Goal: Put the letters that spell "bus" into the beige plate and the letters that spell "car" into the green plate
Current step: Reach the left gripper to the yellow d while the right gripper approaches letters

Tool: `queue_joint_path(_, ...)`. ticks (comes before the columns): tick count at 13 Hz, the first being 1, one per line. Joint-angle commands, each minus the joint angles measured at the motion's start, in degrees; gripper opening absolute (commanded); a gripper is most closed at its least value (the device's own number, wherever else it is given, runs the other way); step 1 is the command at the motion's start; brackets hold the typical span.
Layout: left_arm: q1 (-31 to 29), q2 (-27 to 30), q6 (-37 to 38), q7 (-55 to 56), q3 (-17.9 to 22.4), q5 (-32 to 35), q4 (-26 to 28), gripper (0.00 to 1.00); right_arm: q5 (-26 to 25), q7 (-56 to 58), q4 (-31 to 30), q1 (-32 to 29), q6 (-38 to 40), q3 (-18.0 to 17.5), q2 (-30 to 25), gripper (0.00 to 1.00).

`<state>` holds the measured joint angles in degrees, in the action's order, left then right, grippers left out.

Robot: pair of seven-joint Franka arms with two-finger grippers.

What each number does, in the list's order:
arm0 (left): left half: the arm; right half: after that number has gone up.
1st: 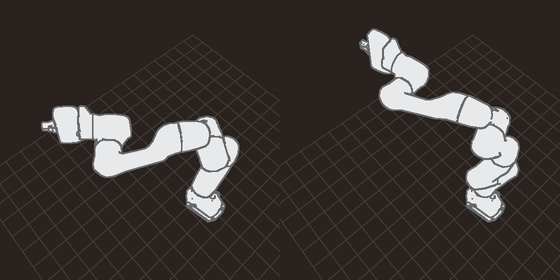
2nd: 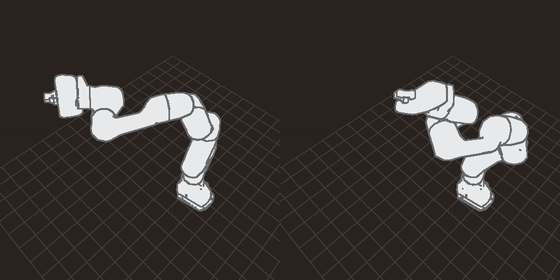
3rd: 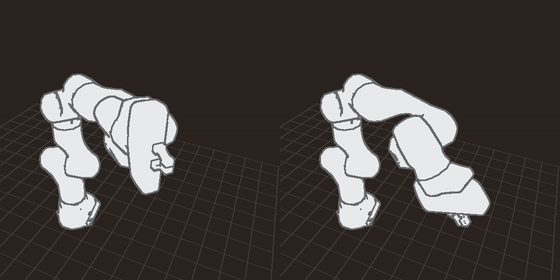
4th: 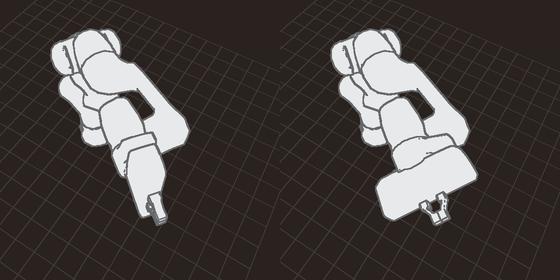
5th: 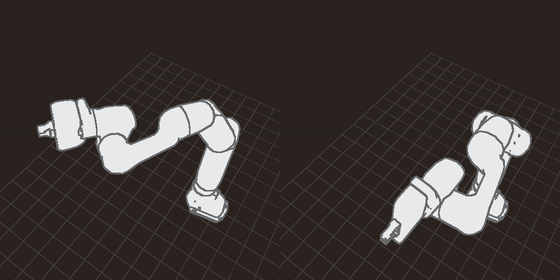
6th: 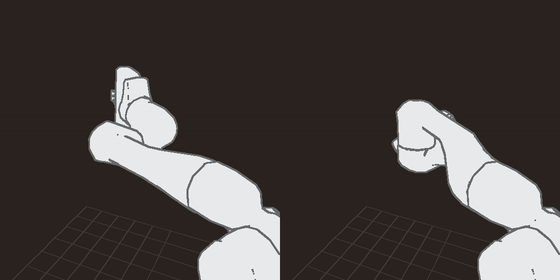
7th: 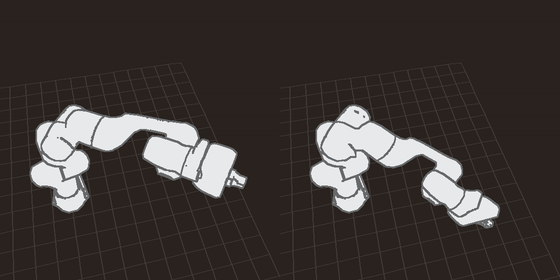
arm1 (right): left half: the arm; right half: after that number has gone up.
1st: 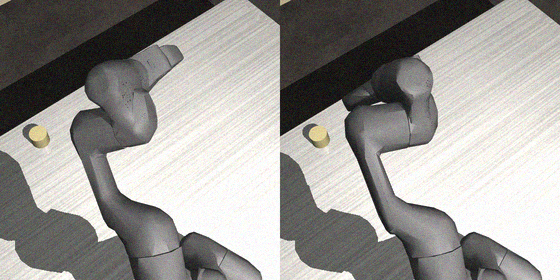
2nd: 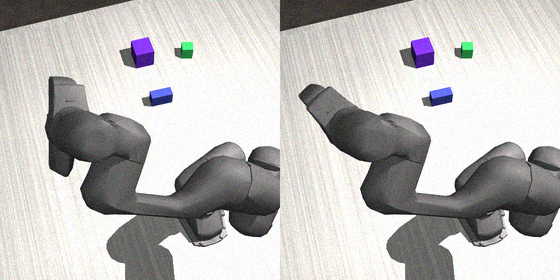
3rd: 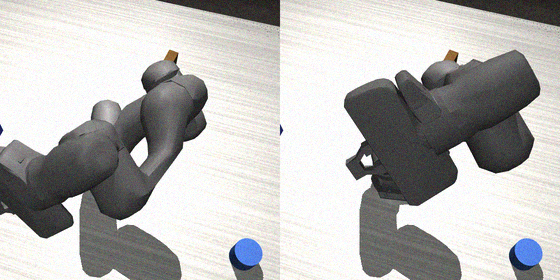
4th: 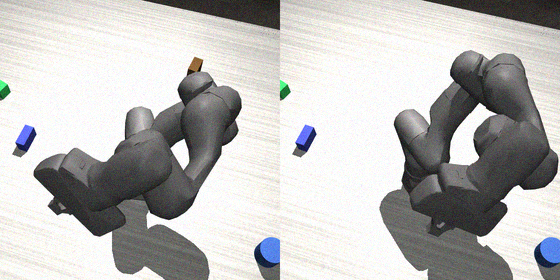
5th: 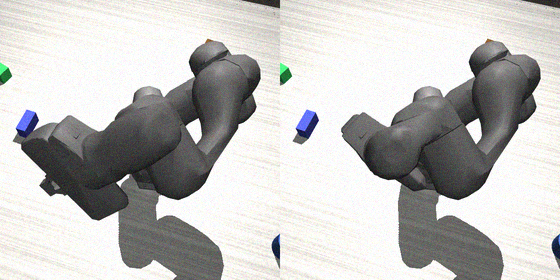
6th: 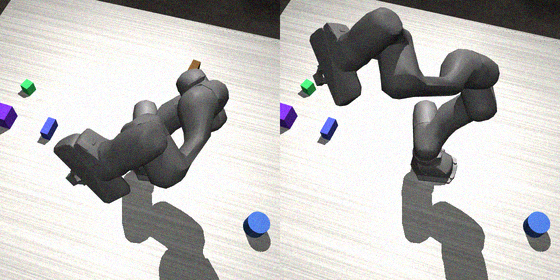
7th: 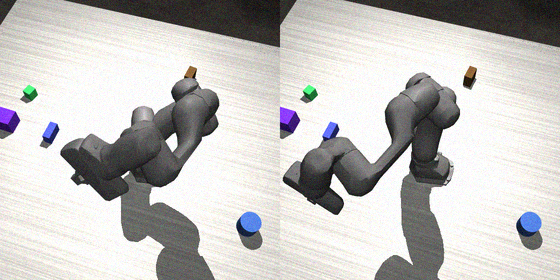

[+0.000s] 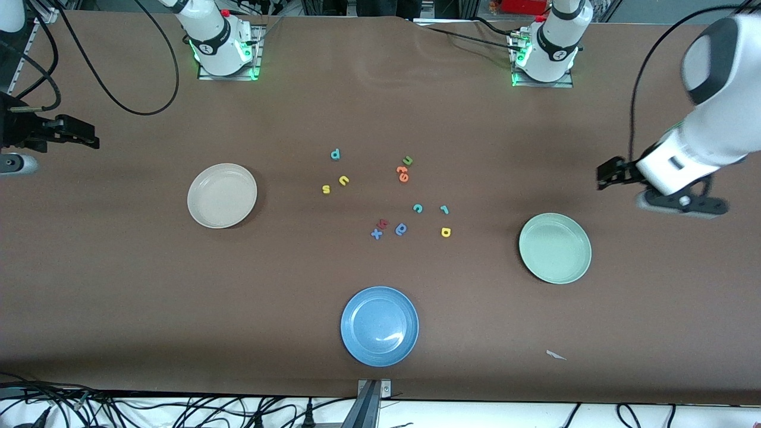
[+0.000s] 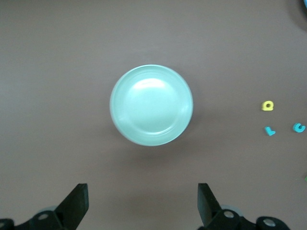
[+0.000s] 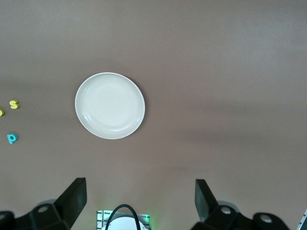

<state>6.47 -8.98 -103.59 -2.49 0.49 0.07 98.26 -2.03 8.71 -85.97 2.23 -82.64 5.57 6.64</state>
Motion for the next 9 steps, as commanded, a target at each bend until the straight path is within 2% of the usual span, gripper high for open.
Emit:
queue_joint_path(1, 4.2, -6.7, -5.7, 3.9, -0.7, -1.0, -0.6, 1.00, 0.8, -0.1, 0.4, -0.1, 0.2, 0.2, -0.1, 1.00)
queue_joint_path(5, 11.5, -13.9, -14.4, 10.7, -0.7, -3.6, -0.5, 1.00, 0.9, 0.4, 0.6, 0.0, 1.9, 0.3, -0.8, 1.00)
queue_joint_path(9, 18.2, -21.9, -26.4, 23.3, -0.6, -3.1, -0.5, 1.00, 1.9, -0.4, 0.6, 1.4, 2.0, -1.2, -0.7, 1.00)
